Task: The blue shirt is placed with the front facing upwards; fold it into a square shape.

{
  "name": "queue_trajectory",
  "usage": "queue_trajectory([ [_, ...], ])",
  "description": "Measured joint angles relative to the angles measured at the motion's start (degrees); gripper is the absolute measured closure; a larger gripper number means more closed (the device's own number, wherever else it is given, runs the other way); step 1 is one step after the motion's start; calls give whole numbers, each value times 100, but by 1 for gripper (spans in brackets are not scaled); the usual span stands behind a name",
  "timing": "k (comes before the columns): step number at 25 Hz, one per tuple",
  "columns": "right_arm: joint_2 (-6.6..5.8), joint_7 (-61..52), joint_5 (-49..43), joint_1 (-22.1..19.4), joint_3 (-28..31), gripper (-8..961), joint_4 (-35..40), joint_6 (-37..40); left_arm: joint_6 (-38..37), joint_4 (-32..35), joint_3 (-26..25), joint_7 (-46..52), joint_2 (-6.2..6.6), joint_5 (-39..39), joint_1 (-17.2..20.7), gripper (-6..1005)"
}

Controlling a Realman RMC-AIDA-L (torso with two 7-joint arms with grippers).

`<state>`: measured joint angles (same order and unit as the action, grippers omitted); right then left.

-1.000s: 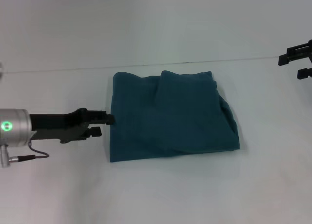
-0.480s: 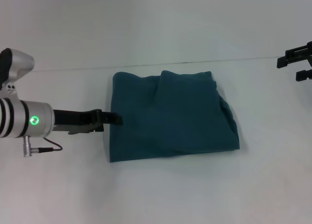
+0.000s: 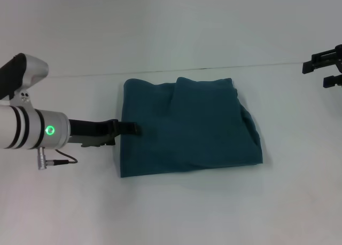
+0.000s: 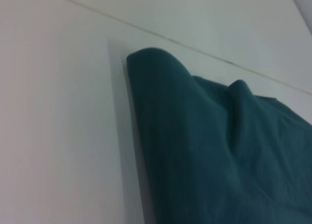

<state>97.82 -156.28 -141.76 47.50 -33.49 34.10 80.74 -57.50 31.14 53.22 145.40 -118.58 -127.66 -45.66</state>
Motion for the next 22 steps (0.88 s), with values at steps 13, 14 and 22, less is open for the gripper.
queue_trajectory([
  [13, 0, 17, -9, -10, 0, 159, -9, -6, 386, -334, 211, -5, -53, -15, -189, 91],
  [14, 0, 20, -9, -11, 0, 159, -9, -6, 403, -334, 225, -5, -58, -18, -189, 91],
  [22, 0, 27, -10, -8, 0, 159, -18, -22, 514, -459, 309, 22, -142, -241, -348, 112],
])
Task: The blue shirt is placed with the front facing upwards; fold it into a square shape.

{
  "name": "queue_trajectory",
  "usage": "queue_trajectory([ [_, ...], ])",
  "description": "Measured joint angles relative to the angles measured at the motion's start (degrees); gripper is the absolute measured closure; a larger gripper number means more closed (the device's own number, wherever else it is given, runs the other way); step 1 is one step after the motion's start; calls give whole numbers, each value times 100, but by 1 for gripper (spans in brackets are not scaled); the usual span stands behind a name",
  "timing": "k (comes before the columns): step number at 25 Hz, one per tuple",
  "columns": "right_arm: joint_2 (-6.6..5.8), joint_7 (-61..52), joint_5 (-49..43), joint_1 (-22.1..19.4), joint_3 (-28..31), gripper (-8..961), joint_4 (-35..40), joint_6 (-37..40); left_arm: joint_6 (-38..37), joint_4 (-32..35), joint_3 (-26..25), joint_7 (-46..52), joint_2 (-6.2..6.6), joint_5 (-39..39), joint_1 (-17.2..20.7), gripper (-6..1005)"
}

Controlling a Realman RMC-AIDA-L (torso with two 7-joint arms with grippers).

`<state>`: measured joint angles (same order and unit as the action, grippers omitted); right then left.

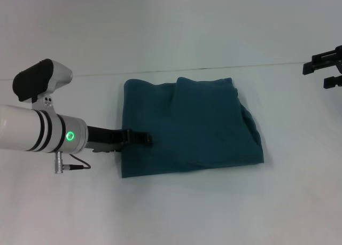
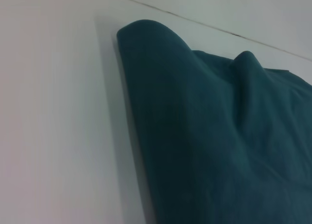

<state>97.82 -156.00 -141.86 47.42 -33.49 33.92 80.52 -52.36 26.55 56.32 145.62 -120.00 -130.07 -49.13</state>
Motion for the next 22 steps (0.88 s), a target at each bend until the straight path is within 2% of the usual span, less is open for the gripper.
queue_trajectory([
  [8, 0, 0, 23, -36, 2, 159, 1, -2, -141, 198, 3, -17, -45, 5, 25, 190],
  [19, 0, 9, 36, -66, 24, 159, 4, -1, -193, 206, 2, -26, -63, -5, -20, 379],
  [22, 0, 9, 36, -66, 24, 159, 6, -1, -220, 223, 1, -25, -61, -4, -30, 498],
])
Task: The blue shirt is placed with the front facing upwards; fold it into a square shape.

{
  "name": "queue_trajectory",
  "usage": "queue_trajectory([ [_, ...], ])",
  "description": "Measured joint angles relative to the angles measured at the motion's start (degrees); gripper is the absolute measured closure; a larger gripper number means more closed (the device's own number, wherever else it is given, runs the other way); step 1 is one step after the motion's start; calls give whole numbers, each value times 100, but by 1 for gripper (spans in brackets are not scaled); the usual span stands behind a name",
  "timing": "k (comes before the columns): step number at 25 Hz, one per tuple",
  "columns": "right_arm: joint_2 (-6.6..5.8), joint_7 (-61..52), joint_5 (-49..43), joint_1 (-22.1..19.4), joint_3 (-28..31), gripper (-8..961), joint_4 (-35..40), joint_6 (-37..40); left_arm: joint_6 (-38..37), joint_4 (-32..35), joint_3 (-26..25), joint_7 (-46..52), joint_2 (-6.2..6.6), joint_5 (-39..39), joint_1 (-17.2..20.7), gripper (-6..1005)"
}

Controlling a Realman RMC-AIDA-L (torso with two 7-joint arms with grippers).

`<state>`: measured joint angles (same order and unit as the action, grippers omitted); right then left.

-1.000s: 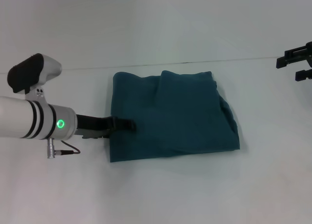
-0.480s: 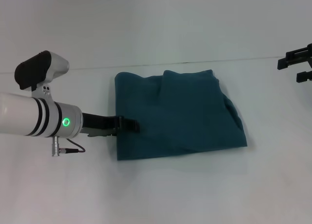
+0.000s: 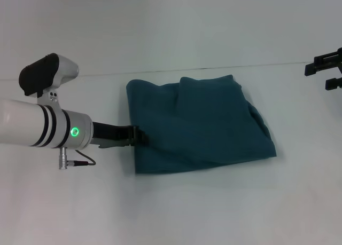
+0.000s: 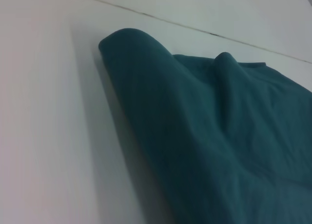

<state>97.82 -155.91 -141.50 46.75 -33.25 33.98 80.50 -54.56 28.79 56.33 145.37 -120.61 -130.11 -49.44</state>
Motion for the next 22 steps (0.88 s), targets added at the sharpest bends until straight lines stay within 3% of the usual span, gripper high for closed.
queue_trajectory([
  [8, -7, 0, 0, -10, 29, 159, 4, 0, -510, 216, -49, 39, -19, 68, 68, 808],
  [10, -8, 0, 0, -10, 30, 159, 4, 0, -1065, 632, -64, 169, -104, 73, 346, 887],
  [16, -6, 0, -16, -18, 5, 159, 4, -3, -1958, 1777, -81, 338, -275, 34, 1216, 891],
  [19, -5, 0, -24, -45, -7, 159, 4, -24, -2333, 2063, -283, 356, -216, 9, 1577, 892],
  [22, -3, 6, -19, -62, -11, 159, 2, -42, -2484, 2054, -666, 263, -85, -78, 1674, 894],
])
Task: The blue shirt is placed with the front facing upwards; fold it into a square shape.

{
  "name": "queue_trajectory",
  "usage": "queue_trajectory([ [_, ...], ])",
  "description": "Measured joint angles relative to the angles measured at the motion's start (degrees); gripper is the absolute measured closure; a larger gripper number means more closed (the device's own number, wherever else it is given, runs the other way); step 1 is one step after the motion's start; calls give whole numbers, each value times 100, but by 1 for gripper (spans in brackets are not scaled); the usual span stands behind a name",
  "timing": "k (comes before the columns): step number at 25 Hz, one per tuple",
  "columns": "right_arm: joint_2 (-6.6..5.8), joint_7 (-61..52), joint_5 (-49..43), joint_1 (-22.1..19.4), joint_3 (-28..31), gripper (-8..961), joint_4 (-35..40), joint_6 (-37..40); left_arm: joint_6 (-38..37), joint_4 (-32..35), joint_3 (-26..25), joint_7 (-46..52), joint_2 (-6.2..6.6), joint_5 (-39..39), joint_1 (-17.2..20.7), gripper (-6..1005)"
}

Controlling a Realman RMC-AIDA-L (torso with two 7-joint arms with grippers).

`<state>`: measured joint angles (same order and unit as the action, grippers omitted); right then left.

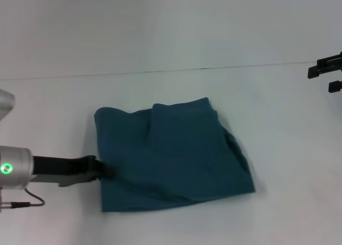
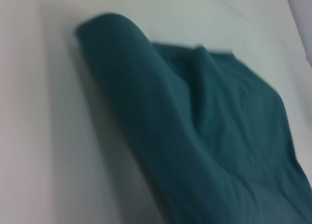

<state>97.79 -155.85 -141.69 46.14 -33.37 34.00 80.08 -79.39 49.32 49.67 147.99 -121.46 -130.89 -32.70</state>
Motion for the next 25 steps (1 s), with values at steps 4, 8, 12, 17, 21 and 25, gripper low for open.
queue_trajectory([
  [4, 9, 35, 14, -2, -3, 159, -14, 3, 11, -285, -406, -253, 175, -122, -143, 896],
  [8, 34, 37, 17, 8, -4, 159, -3, 37, 40, -592, -502, -310, 299, -335, -357, 898],
  [12, 39, 37, 18, 12, -4, 159, 4, 48, 44, -587, -526, -286, 296, -398, -361, 900],
  [17, 39, 38, 19, 15, -4, 159, 8, 52, -139, -393, -606, -263, 306, -552, -333, 895],
  [21, 39, 38, 19, 7, -4, 159, 10, 53, -597, -129, -781, -262, 331, -556, -286, 798],
  [25, 39, 38, 19, 17, -4, 159, 11, 49, -877, 158, -1166, -208, 324, -503, -186, 654],
])
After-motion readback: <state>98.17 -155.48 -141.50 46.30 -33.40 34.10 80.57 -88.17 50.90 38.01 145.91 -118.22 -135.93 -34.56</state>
